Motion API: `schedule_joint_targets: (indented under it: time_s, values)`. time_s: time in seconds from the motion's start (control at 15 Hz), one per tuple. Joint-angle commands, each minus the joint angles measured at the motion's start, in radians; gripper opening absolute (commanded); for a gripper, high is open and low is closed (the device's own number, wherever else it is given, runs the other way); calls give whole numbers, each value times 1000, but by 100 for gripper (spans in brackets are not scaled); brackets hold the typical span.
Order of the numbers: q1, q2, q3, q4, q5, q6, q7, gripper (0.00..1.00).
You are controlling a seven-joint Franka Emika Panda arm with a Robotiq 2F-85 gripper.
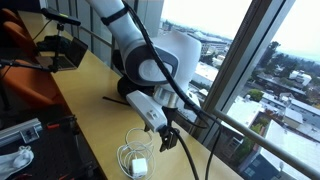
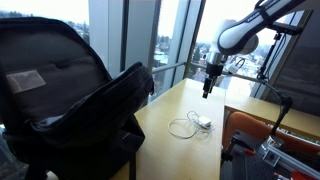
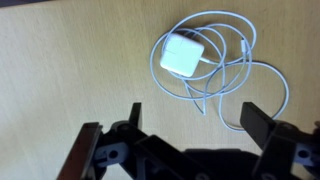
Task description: Put the charging cable inside the bag then put the back flat on the table
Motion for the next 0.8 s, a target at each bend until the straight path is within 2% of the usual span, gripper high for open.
schedule_joint_targets:
  time_s: [0.0, 0.47, 0.73]
  values:
    - [-16, 84, 21, 57, -1, 0, 17, 100]
    - [-24, 142, 40, -12, 1, 32, 6, 100]
    - [-36, 189, 64, 2, 14, 61, -9, 100]
